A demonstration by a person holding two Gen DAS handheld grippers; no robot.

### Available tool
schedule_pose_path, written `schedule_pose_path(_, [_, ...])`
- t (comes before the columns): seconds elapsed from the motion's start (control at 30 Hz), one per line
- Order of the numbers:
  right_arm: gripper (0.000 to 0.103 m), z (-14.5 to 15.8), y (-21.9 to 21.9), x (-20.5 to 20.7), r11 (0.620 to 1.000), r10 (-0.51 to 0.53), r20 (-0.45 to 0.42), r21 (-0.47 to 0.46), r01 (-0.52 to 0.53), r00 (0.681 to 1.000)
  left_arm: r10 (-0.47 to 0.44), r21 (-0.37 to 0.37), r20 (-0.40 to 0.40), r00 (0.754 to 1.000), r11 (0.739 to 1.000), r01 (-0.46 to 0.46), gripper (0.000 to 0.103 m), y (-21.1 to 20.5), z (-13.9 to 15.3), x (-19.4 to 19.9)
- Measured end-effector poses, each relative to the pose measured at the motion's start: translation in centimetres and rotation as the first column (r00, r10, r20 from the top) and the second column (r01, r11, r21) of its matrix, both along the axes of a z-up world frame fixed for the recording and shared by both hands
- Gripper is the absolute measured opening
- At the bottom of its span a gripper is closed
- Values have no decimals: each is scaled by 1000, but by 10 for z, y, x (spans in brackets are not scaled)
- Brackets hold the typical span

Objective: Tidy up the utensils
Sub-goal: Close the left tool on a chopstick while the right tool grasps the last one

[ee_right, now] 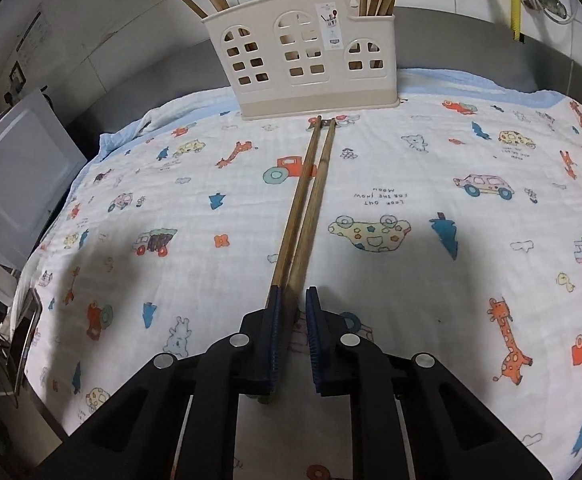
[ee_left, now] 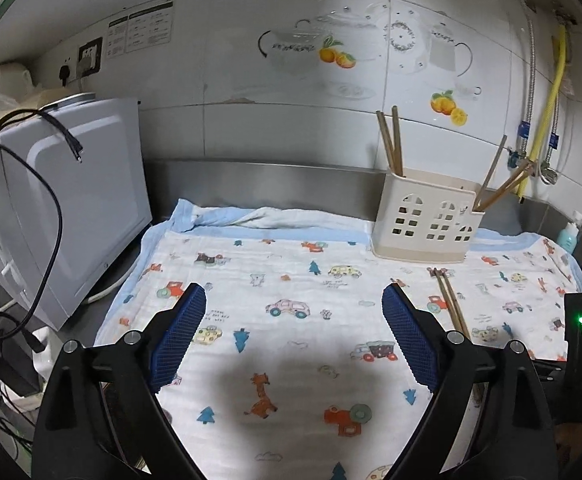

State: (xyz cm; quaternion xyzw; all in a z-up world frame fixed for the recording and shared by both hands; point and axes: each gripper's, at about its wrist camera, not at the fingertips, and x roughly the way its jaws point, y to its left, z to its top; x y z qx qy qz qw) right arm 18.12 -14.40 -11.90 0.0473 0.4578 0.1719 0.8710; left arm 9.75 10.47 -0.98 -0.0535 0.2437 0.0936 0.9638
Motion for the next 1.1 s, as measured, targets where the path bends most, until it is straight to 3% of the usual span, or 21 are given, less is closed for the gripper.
schedule_pose_path(0.43, [9,-2,16,7,997,-30,-8,-71,29,1000,-11,-25,-18,1000,1000,10,89,-7,-7,-2])
schedule_pose_path(0.77, [7,0,-9,-3,998,-44,23,-36,45,999,-85,-118,-85,993,990,75,89,-33,-28,9])
schedule_pose_path(1.03, [7,-2,-37,-19,999,-34,51,-17,35,998,-203,-177,-156,967,968,175,87,-82,-56,23])
schedule_pose_path(1.1, [7,-3,-45,-21,1000,-28,50,-4,28,998,-242,-202,-178,954,957,206,77,-96,-64,29])
